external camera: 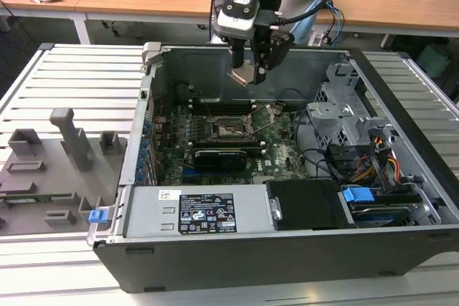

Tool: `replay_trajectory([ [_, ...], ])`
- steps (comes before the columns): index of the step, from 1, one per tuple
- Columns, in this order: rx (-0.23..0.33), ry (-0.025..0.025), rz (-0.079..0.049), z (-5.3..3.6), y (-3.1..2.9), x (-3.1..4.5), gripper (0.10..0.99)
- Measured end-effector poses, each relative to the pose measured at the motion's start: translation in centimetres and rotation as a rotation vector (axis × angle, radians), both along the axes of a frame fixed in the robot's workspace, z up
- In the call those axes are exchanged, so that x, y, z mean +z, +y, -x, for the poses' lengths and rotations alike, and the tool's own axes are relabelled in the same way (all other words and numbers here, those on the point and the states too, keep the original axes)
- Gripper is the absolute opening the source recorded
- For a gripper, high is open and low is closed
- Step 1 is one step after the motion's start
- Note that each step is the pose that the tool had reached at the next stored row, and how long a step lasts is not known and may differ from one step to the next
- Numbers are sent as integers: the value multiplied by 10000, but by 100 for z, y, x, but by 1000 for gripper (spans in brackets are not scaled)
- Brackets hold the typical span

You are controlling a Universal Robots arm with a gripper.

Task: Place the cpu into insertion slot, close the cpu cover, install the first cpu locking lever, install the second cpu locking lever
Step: 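Place the cpu into insertion slot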

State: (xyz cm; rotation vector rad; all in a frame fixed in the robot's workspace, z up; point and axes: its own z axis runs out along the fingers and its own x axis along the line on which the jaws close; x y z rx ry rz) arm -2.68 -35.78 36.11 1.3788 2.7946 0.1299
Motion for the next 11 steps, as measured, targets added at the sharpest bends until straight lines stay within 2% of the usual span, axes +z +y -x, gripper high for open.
replay_trajectory([
  [3,-477,0,1,0,0,-5,541],
  [11,-1313,0,3,0,0,-15,541],
])
